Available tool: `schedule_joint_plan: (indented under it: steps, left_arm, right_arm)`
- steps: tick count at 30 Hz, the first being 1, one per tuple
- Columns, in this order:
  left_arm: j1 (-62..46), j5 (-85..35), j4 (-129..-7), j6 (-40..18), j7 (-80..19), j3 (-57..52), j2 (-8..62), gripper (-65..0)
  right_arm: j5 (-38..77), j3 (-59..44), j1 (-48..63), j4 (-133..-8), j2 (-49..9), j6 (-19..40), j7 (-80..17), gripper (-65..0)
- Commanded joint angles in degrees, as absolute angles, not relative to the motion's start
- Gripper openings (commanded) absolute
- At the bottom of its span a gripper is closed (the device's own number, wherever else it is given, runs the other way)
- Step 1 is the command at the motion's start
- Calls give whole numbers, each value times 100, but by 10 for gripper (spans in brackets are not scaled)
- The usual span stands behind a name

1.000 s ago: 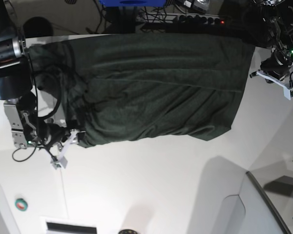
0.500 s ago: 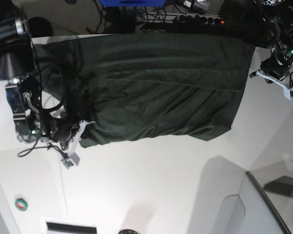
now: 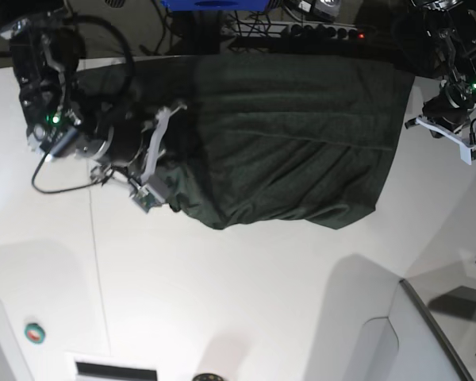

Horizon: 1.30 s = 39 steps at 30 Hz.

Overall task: Layout the t-shirt on the table in an organized manner, then fold the t-shirt properly
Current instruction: 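Grasp the shirt side fabric with the right gripper, then pull the grasped fabric outward with the right gripper to spread the shirt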

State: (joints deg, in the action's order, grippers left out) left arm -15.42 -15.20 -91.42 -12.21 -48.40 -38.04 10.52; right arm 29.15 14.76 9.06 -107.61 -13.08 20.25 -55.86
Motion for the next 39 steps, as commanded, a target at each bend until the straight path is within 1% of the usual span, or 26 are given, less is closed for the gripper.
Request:
schedule_joint_plan:
  steps: [1,5,7,8,9,12,13,14,17,24,27,31,35,39]
  left_arm:
    - [-1525,-1543,-9226,-1226,-4743,-3820,1138,-650]
    - [-1525,-1543,-9226,-1226,-4743,-3820,1138,-650]
    - [-1525,-1543,-9226,-1226,-4743,-3820,1138,-650]
    - [-1525,-1543,-9226,-1226,-4743,-3820,1138,-650]
    - [-1525,-1543,-9226,-1226,-4743,-3820,1138,-650]
    - [-1525,-1543,-9226,-1226,-4743,-3820,1138,-650]
    - [-1525,-1543,-9226,-1226,-4743,-3820,1138,-650]
    - [-1525,-1543,-9226,-1226,-4743,-3811,1138,-650]
    - [-1552,-1543,-9218,-1226,-4743,-3811,1138,-650]
    - [-1560,-1543,-9024,-1226,-4743,-3811,1138,-650]
    - [-1560,-1543,-9024,-1226,-4743,-3829,1138,-650]
    - [-1569,-1543,-9024,-1226,-4743,-3864,1138,-650]
    - [-1569,-1543,-9024,-1226,-4743,-3864,1138,-650]
    - [-1569,-1543,-9024,-1226,-4743,-3864,1138,-650]
  right_arm:
    - [2932,1455,1007,-10826,-1288,2062,-5543,-644]
    - [2932,1464,1525,-10633,-1059,2070,-5552,-642]
    - [2932,1464,1604,-10519,-989,2070,-5552,-635]
    - [2923,1464,1613,-10484,-989,2026,-5552,-609]
    - [2923,1429,1613,-10484,-989,2026,-5552,-567]
    - [2914,1385,1578,-10659,-989,2018,-5552,-386]
    - [2905,1288,1534,-10703,-989,2018,-5552,-345]
    - [2905,1182,1473,-10712,-989,2018,-5552,-327]
    - [2897,954,971,-10325,-954,2018,-5543,-324]
    - [2905,892,-479,-8013,-813,2009,-5437,-324]
    - [2905,892,-752,-7477,-769,2009,-5068,-324]
    - [2905,901,-963,-7037,-787,2009,-4734,-324]
    - [2905,875,-1112,-6897,-787,2009,-4734,-324]
    - [2905,365,-1138,-6941,-760,2009,-4769,-324]
